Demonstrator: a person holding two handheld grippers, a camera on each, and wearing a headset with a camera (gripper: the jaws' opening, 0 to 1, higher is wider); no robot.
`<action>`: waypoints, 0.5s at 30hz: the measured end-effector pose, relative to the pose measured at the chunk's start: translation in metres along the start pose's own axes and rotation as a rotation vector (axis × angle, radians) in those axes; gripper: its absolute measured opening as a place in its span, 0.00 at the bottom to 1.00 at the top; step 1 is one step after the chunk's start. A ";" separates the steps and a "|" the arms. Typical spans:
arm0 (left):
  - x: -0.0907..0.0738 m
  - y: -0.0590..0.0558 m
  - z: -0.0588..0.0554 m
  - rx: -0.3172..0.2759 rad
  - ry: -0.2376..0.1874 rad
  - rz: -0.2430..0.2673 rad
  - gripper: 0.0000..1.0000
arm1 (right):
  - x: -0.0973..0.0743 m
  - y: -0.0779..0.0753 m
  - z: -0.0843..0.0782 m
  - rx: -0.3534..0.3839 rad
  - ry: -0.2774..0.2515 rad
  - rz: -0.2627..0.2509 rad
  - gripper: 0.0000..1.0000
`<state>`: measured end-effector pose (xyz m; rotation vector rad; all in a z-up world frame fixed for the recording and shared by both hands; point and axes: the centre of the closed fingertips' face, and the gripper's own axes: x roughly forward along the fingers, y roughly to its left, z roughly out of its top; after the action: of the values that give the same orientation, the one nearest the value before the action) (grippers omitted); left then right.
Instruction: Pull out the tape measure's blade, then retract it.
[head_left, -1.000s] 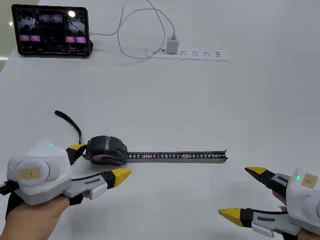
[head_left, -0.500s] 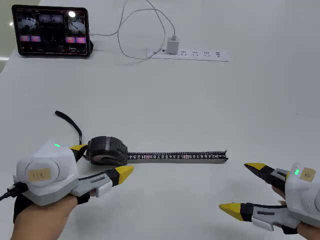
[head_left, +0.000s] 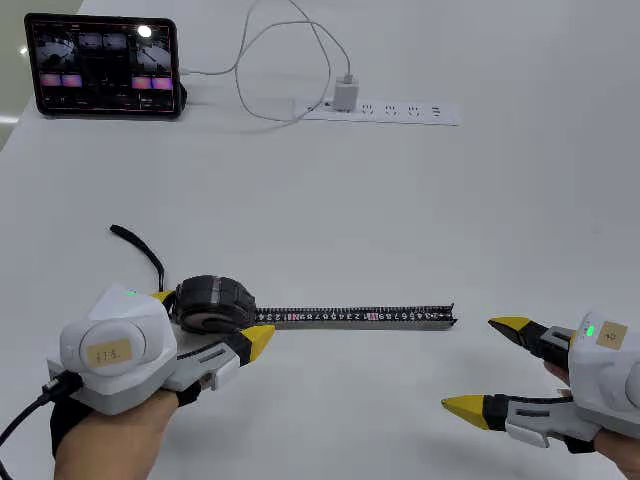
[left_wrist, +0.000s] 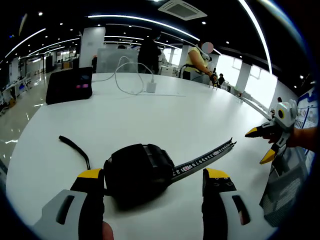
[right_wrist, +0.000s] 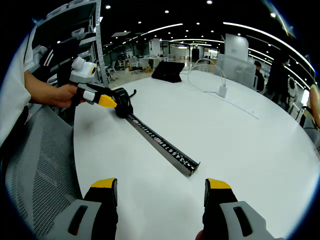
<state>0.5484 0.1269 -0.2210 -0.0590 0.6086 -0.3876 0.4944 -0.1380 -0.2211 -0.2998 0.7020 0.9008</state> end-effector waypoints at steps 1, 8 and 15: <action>0.000 0.000 0.000 -0.002 -0.001 0.010 0.78 | 0.000 -0.001 0.000 -0.004 0.002 0.001 0.68; 0.004 0.004 0.002 -0.029 -0.001 0.076 0.75 | 0.003 -0.009 0.003 -0.026 0.009 0.009 0.65; 0.007 0.009 0.002 -0.064 0.000 0.133 0.72 | 0.006 -0.017 0.004 -0.060 0.028 0.022 0.61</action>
<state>0.5585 0.1328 -0.2247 -0.0792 0.6213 -0.2389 0.5117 -0.1423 -0.2232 -0.3590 0.7059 0.9411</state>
